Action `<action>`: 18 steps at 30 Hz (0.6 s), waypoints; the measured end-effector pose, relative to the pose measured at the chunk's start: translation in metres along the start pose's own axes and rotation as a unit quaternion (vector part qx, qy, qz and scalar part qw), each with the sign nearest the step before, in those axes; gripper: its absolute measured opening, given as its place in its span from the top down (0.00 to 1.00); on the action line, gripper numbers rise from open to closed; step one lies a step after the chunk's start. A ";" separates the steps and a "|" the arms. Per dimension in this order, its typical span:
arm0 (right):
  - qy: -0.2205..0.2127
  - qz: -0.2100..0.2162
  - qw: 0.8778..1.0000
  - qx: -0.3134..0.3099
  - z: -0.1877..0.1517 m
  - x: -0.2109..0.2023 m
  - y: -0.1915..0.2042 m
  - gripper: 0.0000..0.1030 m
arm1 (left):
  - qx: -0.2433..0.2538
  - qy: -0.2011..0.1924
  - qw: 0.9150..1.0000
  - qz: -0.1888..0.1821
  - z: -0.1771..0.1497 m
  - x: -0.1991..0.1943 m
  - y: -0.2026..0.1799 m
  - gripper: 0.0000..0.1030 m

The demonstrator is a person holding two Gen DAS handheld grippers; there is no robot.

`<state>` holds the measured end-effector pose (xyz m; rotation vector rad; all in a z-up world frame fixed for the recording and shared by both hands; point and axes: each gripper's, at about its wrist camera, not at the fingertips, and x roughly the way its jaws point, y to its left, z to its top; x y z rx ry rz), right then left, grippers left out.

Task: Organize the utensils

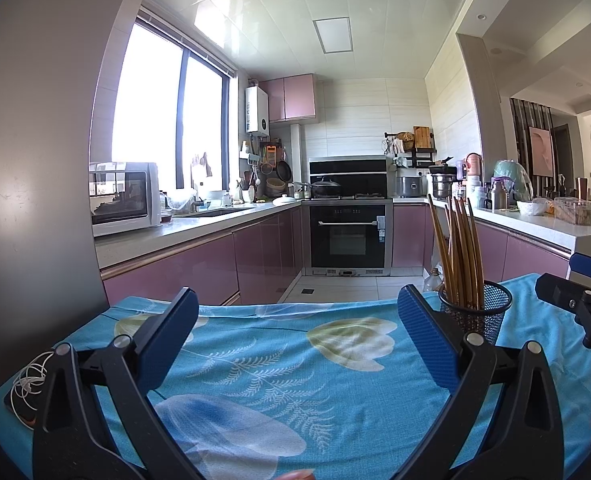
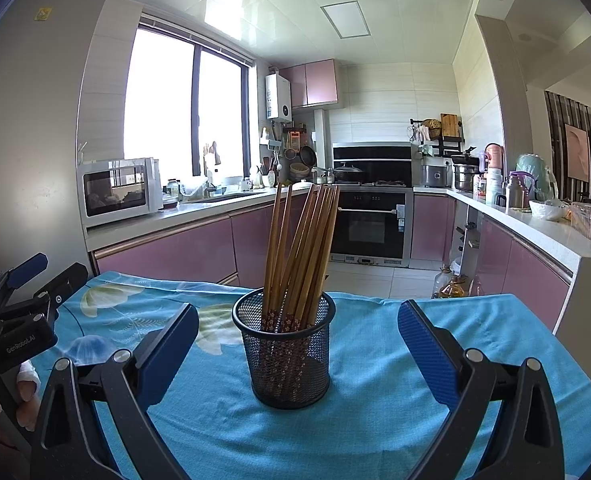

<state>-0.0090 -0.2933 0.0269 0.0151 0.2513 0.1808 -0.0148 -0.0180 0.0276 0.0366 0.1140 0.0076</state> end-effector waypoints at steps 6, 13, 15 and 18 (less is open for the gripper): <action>0.001 0.000 1.000 -0.001 0.000 0.000 -0.001 0.06 | 0.000 0.001 1.000 -0.001 -0.002 -0.001 0.001 0.05; 0.004 0.002 1.000 0.001 0.000 0.001 0.000 0.06 | 0.000 0.003 1.000 -0.002 -0.002 -0.001 0.001 0.05; 0.006 0.001 1.000 0.001 -0.001 0.001 0.001 0.06 | -0.001 0.005 1.000 -0.002 -0.002 0.000 0.001 0.05; 0.006 0.001 1.000 0.003 -0.001 0.001 0.000 0.06 | -0.003 0.007 1.000 -0.002 -0.004 0.000 0.003 0.05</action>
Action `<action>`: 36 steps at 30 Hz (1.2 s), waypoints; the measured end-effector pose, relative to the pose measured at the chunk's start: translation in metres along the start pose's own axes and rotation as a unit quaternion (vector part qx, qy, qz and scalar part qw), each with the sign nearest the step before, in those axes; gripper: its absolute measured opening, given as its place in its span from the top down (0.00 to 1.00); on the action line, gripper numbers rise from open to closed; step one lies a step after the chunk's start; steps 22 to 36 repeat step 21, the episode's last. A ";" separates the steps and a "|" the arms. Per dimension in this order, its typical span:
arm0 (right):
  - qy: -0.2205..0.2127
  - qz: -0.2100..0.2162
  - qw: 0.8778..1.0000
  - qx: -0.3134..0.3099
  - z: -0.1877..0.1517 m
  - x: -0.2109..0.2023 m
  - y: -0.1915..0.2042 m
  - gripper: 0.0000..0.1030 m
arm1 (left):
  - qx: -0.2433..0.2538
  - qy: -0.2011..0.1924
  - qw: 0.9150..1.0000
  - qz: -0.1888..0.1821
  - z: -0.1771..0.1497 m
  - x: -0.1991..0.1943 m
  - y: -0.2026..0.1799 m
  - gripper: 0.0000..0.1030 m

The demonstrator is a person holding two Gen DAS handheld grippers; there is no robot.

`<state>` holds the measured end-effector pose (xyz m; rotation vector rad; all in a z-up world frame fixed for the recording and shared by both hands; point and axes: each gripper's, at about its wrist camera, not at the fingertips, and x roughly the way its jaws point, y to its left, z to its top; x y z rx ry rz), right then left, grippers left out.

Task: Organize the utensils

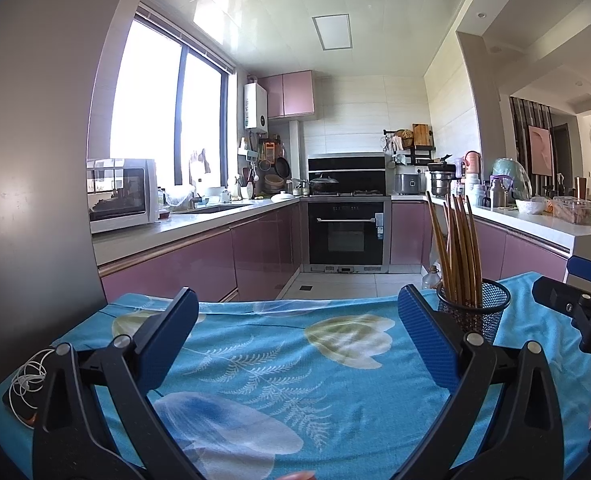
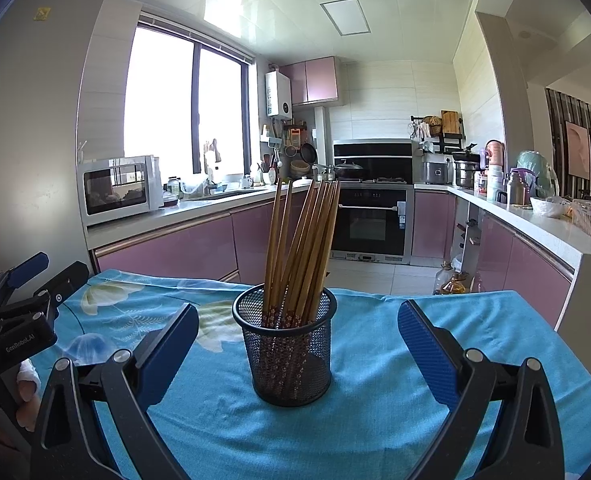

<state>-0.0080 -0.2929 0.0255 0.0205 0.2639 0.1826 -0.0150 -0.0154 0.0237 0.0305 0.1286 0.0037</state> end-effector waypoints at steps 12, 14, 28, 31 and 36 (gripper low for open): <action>0.011 -0.008 1.000 0.000 0.000 0.004 -0.004 0.06 | 0.013 0.001 1.000 -0.002 0.000 -0.001 -0.002 0.05; 0.033 -0.027 0.999 -0.003 -0.001 0.010 -0.014 0.06 | 0.011 0.011 1.000 0.002 -0.001 0.002 0.000 0.05; 0.232 -0.162 0.959 0.027 -0.031 0.067 -0.107 0.06 | 0.016 0.071 0.997 0.020 -0.005 0.024 0.021 0.05; 0.232 -0.162 0.959 0.027 -0.031 0.067 -0.107 0.06 | 0.016 0.071 0.997 0.020 -0.005 0.024 0.021 0.05; 0.232 -0.162 0.959 0.027 -0.031 0.067 -0.107 0.06 | 0.016 0.071 0.997 0.020 -0.005 0.024 0.021 0.05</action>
